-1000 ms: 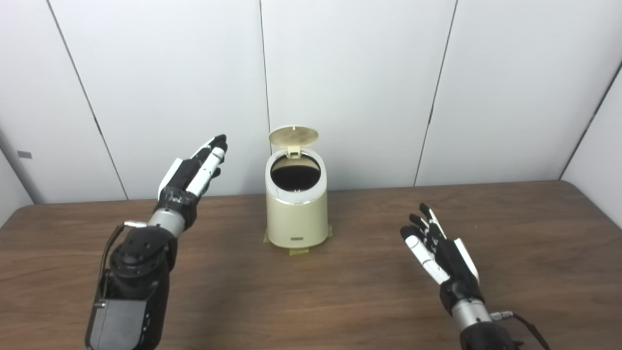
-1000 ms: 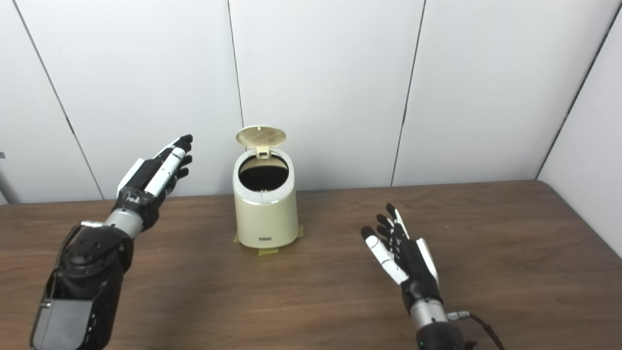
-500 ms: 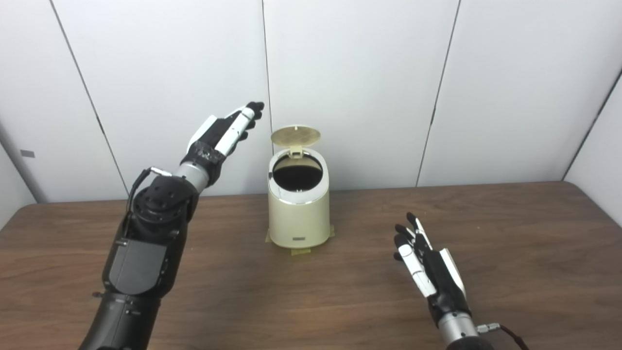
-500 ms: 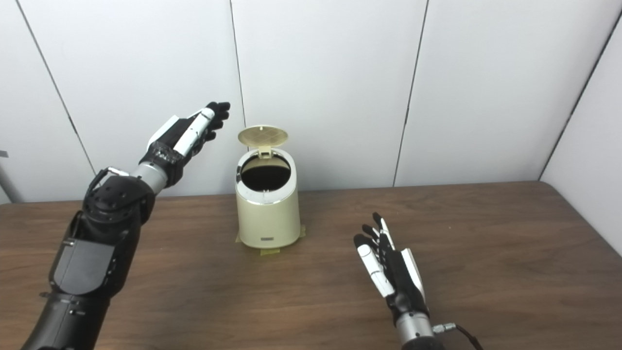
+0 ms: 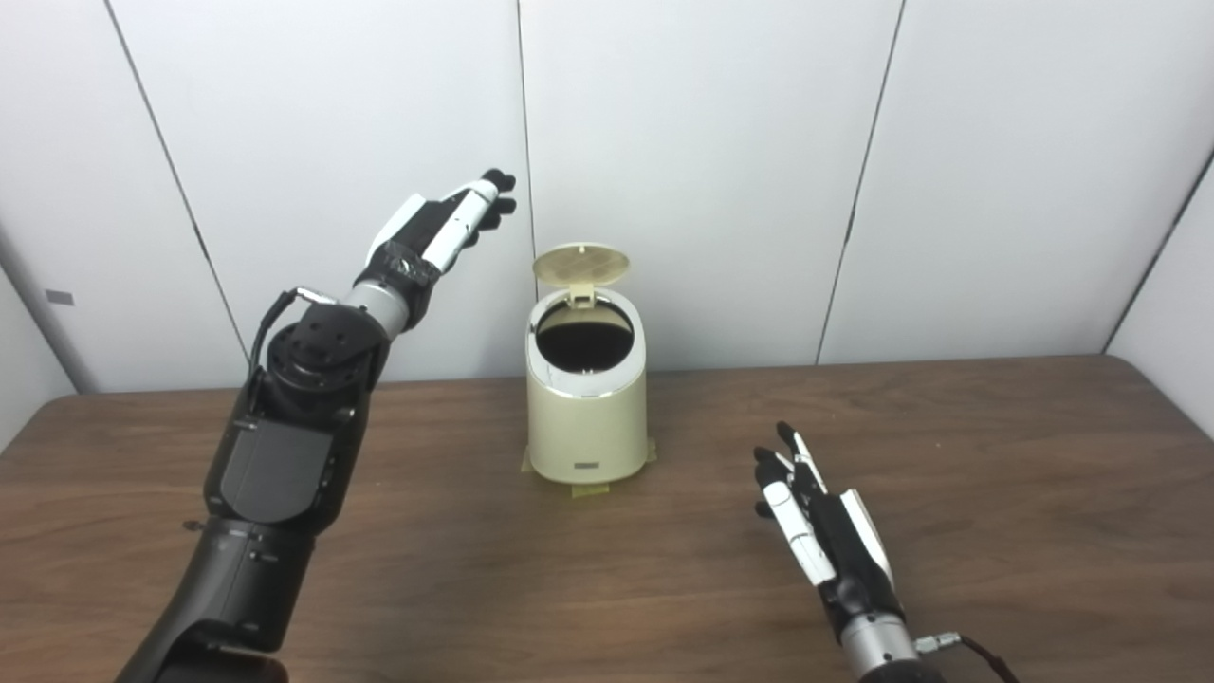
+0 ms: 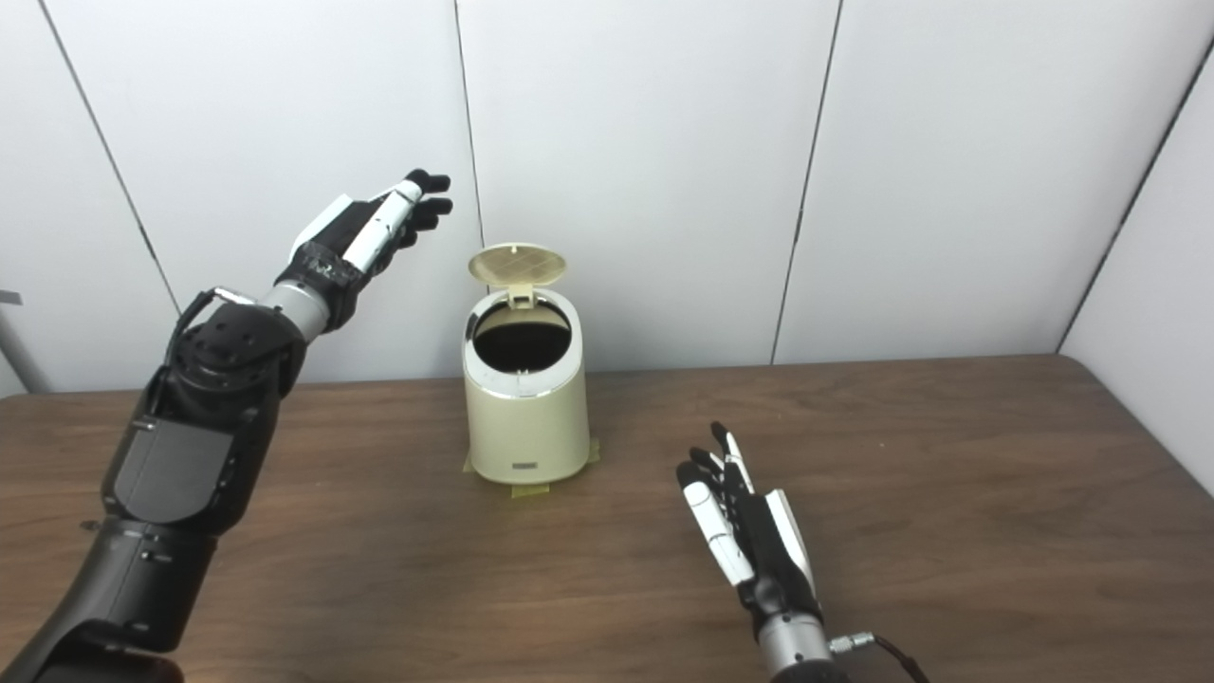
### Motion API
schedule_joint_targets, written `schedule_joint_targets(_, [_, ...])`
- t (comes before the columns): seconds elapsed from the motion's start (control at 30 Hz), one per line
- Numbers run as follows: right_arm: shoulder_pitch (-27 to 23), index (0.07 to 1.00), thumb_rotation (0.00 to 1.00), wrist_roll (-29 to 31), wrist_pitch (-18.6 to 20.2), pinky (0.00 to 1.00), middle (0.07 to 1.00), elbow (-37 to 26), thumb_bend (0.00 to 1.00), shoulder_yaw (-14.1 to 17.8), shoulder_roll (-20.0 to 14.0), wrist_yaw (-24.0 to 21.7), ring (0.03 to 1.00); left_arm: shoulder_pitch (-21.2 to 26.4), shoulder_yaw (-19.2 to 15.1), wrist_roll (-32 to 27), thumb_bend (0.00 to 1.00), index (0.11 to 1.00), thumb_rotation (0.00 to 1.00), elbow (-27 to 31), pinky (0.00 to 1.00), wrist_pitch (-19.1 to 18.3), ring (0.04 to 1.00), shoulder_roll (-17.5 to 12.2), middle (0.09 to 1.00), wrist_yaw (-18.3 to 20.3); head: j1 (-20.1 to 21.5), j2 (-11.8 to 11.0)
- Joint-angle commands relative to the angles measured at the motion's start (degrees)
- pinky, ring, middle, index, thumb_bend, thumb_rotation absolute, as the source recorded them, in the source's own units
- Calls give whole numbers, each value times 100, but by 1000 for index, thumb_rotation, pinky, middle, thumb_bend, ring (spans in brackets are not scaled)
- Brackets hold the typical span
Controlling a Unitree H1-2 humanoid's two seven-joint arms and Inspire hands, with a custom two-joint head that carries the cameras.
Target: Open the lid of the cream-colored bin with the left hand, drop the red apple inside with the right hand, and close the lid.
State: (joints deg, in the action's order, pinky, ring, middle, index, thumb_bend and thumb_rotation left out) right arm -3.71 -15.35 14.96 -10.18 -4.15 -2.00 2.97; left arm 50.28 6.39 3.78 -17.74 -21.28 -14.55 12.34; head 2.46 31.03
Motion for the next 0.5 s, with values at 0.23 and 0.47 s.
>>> schedule_joint_targets(0.23, [-212, 1000, 953, -58, 53, 771, 889, -184, 512, -7, 35, 19, 875, 448, 530, 592, 476, 850, 1000, 237, 966, 264, 929, -188, 874, 365, -4, 72])
schedule_joint_targets(0.47, [-239, 1000, 964, -70, 115, 791, 887, -153, 521, 12, 51, 47, 877, 536, 689, 860, 473, 844, 1000, 214, 954, 367, 921, -133, 861, 408, 18, 102])
